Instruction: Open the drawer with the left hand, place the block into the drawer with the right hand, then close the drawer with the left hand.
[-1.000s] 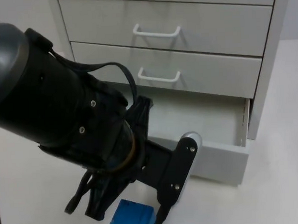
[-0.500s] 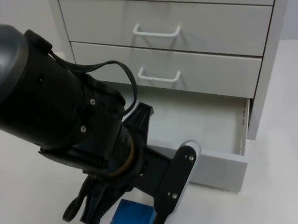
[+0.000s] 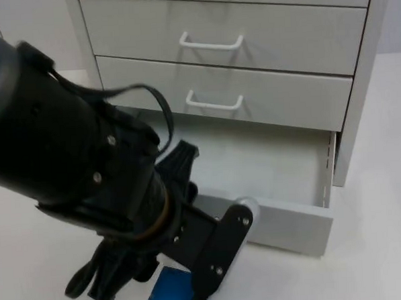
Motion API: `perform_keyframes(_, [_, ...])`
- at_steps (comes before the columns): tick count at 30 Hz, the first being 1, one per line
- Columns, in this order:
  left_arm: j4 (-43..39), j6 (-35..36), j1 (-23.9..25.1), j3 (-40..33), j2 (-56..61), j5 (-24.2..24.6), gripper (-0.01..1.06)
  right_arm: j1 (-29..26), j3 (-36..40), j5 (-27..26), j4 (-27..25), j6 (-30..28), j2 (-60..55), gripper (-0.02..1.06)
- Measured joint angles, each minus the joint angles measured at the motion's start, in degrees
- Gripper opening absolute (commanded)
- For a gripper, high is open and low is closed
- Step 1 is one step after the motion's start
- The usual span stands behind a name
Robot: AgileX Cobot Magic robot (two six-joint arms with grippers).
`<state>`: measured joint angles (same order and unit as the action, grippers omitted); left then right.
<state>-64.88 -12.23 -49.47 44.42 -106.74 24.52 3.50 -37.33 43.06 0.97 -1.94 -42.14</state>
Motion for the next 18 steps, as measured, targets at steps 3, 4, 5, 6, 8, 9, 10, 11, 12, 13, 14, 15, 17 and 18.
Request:
perform_keyframes(3, [0.67, 0.0, -0.22, -0.23, 2.17, 0.15, 0.61, 0.0, 0.0, 0.0, 0.0, 0.0, 0.0, 1.05])
perform_keyframes(4, [1.33, 0.0, -0.36, -0.34, 3.03, 0.15, 0.61, 0.0, 0.0, 0.0, 0.0, 0.0, 0.0, 1.05])
perform_keyframes(5, [1.33, 0.0, -0.36, -0.34, 3.03, 0.15, 0.61, 0.0, 0.0, 0.0, 0.0, 0.0, 0.0, 1.05])
perform_keyframes(6, [2.31, 0.0, -0.49, -0.32, 3.79, 0.28, 0.61, 0.0, 0.0, 0.0, 0.0, 0.0, 0.0, 1.05])
perform_keyframes(8, [4.21, 0.0, -0.72, -0.32, 5.83, 0.36, 0.61, 0.0, 0.0, 0.0, 0.0, 0.0, 0.0, 1.05])
perform_keyframes(9, [7.28, 0.22, -0.76, -0.32, 7.08, 1.14, 0.61, 0.0, 0.0, 0.0, 0.0, 0.0, 0.0, 1.05])
perform_keyframes(10, [7.28, 0.22, -0.76, -0.32, 7.08, 1.14, 0.61, 0.0, 0.0, 0.0, 0.0, 0.0, 0.0, 1.05])
perform_keyframes(11, [8.47, 0.34, -0.85, -0.32, 7.54, 1.37, 0.61, 0.0, 0.0, 0.0, 0.0, 0.0, 0.0, 1.05])
perform_keyframes(12, [10.67, 1.18, -0.85, -0.32, 8.37, 1.79, 0.61, 0.0, 0.0, 0.0, 0.0, 0.0, 0.0, 1.05])
perform_keyframes(13, [13.4, 2.38, -0.85, -0.32, 9.22, 2.31, 0.61, 0.0, 0.0, 0.0, 0.0, 0.0, 0.0, 1.05])
perform_keyframes(14, [16.37, 3.57, -0.69, -0.32, 9.87, 2.86, 0.61, 0.0, 0.0, 0.0, 0.0, 0.0, 0.0, 1.05])
perform_keyframes(15, [19.39, 5.18, -0.26, -0.32, 10.58, 2.94, 0.61, 0.0, 0.0, 0.0, 0.0, 0.0, 0.0, 1.05])
perform_keyframes(17, [21.91, 7.05, 0.34, -0.32, 11.25, 2.94, 0.61, 0.0, 0.0, 0.0, 0.0, 0.0, 0.0, 1.05])
perform_keyframes(18, [24.88, 9.12, 1.04, -0.32, 11.83, 2.82, 0.61, 0.0, 0.0, 0.0, 0.0, 0.0, 0.0, 1.05])
